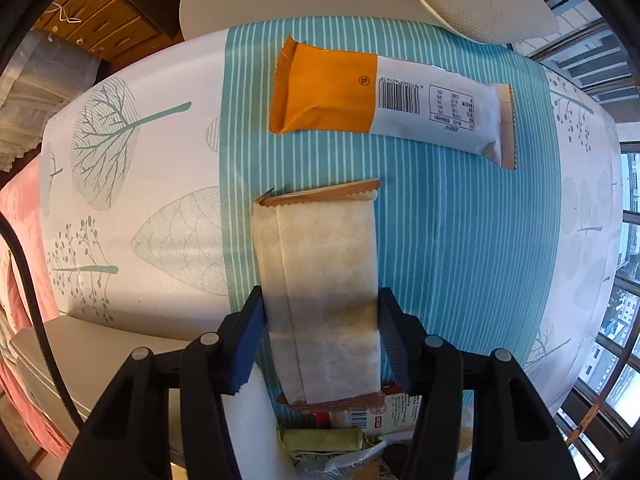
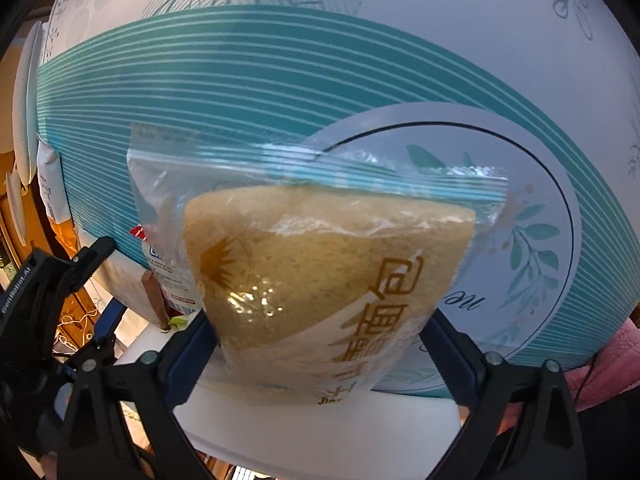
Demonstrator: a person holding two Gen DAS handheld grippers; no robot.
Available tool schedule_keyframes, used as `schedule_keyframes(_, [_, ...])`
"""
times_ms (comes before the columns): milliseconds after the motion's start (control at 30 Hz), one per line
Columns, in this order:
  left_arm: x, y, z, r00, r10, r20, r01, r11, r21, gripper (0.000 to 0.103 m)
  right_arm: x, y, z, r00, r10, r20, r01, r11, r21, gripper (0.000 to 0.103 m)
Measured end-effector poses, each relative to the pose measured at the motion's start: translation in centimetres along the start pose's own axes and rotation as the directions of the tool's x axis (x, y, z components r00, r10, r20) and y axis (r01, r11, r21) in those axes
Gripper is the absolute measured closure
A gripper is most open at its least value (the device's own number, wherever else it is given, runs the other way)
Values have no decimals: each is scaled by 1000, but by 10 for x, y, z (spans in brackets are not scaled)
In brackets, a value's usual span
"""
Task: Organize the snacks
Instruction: 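Lift the bread bag with the right tool while the left grasps the beige paper-wrapped bar, then carry the bread bag and paper-wrapped bar into the white tray, open both tools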
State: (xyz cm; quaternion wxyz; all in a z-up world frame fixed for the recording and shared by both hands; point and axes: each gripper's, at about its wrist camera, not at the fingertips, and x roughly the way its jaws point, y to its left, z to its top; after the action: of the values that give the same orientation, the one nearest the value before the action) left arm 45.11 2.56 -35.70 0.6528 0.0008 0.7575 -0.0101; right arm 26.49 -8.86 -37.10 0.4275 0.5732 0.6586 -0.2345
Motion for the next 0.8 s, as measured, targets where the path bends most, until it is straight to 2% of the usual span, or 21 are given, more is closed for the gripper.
schedule_keyframes(300, [-40,5,-15,995,-67,68,66,998,7,50,-2,-17,11,998,55,-20,-55,998,-28,12])
schedule_keyframes(500, [-76,14,-38,984,-136,110,135,991,20,50,-8,-36,12,995,104,-9,-104,992,-68,14])
schedule_keyframes(700, [-115,27,-58,969,-186,162,184,983,26,50,-18,-62,6,991,131,42,-128,989,-75,14])
schedule_keyframes(800, [-137,28,-67,961,-209,182,205,978,37,50,-38,-66,6,984,162,71,-157,985,-72,15])
